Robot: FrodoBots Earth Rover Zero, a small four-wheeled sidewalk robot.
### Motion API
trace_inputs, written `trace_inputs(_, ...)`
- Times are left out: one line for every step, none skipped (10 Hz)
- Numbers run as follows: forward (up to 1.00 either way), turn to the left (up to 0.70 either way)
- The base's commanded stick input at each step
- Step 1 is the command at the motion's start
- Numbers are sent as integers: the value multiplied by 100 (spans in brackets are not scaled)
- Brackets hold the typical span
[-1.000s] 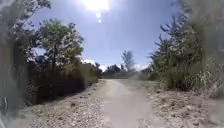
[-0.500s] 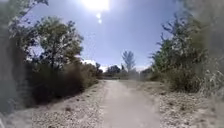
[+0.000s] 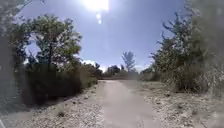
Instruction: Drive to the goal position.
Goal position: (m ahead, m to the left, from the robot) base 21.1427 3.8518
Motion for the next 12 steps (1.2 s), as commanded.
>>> trace_inputs(45, 0)
trace_inputs(45, 0)
trace_inputs(45, 0)
trace_inputs(45, 0)
trace_inputs(45, 0)
trace_inputs(45, 0)
trace_inputs(45, 0)
trace_inputs(45, 0)
trace_inputs(45, 0)
trace_inputs(45, 0)
trace_inputs(45, 0)
trace_inputs(45, 0)
